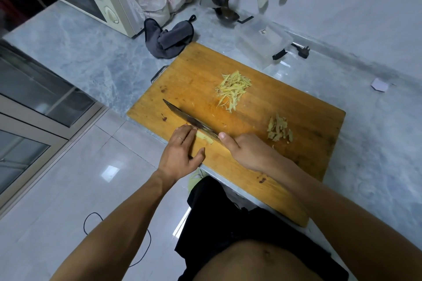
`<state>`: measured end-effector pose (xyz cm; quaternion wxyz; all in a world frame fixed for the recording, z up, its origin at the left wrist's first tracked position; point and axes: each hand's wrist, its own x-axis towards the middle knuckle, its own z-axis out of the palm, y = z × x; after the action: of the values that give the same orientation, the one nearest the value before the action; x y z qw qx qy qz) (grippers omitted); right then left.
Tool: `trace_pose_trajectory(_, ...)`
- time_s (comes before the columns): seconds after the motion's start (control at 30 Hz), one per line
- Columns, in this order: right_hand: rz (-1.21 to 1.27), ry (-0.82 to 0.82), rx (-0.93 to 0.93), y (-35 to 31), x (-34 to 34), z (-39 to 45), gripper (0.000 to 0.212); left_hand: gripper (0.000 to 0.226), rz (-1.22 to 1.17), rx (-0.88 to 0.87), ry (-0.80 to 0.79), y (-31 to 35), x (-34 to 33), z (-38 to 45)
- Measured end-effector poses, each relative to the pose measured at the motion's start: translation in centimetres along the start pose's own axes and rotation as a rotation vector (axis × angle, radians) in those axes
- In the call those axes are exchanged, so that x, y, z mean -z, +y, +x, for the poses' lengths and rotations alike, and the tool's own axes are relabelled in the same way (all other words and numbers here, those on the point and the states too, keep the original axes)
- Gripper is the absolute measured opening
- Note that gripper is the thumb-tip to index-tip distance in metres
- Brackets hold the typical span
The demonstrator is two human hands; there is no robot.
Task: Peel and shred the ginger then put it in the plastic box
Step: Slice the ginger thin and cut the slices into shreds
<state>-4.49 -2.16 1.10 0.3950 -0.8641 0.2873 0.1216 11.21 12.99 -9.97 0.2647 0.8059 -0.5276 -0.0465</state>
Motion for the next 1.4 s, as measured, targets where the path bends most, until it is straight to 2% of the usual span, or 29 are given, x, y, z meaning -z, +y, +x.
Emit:
trace_pose_trajectory(0.2,-0.015,-0.024,-0.011,-0.2,0.3,0.1,0.067,0.055,-0.017,0.002,0.006,0.2,0.2,-0.1)
trace_pose_trajectory(0.5,-0.037,-0.092,-0.079,-0.3,-0.2,0.5,0.066,0.046,-0.026,0.093,0.047,1.1,-0.9,0.0)
trace_pose_trajectory(0.7,-0.051,-0.102,-0.1,-0.4,-1.0,0.6,0.066,0.059,0.016,0.077,-0.001,0.5,-1.2,-0.1)
trace_pose_trajectory(1.03,0.003,-0.046,-0.037,-0.3,-0.2,-0.3,0.069,0.062,0.043,0.07,-0.051,0.7,-0.3,-0.5)
trace_pose_trajectory(1.2,0.017,0.012,-0.045,-0.5,0.0,0.1,0.07,0.051,-0.015,0.119,0.01,1.6,-0.3,-0.9)
trace_pose_trajectory(1.4,0.004,0.007,-0.034,0.4,-0.4,-1.0,0.069,0.036,0.032,0.001,0.059,1.7,-1.1,-1.8)
